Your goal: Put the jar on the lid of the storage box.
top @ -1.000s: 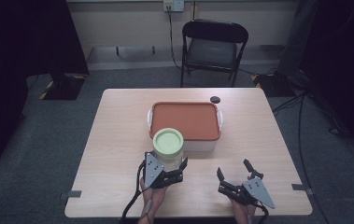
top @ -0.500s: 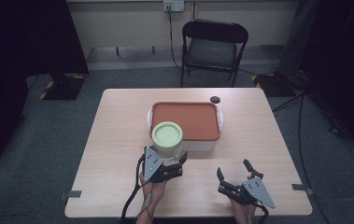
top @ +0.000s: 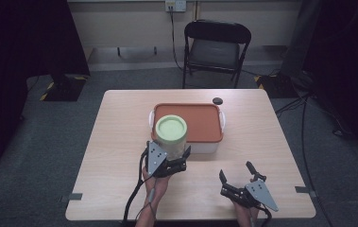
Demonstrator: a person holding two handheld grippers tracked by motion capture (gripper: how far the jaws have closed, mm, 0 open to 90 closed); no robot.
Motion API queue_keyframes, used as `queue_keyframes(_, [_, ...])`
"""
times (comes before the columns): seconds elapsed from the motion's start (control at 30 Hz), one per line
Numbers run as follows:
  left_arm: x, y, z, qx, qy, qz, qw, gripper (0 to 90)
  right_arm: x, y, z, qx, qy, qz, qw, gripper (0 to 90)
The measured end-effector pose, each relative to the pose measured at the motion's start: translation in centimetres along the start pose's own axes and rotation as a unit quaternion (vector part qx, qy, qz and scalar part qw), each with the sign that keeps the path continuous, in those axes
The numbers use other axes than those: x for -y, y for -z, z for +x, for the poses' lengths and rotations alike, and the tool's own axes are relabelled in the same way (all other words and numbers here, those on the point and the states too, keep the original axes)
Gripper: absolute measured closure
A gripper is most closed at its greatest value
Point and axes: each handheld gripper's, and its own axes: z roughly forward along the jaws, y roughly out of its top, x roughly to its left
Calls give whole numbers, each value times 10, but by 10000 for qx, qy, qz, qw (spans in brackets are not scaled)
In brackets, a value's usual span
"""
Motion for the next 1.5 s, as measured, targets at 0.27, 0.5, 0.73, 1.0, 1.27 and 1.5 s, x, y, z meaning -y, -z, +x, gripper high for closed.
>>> queue_keyframes(0.27, [-10,-8,5,-68,39,-97,9999,116,0,0,0,-9,-1,10,10000,4])
queue_keyframes(0.5, [-16,-15,9,-97,13,-126,9999,116,0,0,0,-12,-3,8,10000,4])
queue_keyframes(0.73, [-22,-24,16,-117,155,-160,9997,116,0,0,0,-9,-3,8,10000,4])
queue_keyframes(1.0, [-31,-35,22,-246,138,-165,9995,116,0,0,0,-12,-5,5,10000,4])
queue_keyframes(1.27, [-33,-44,31,-267,213,-172,9993,116,0,0,0,-16,-4,10,10000,4])
queue_keyframes(1.5, [-29,-53,35,-369,242,-21,9990,116,0,0,0,-39,-4,12,10000,4])
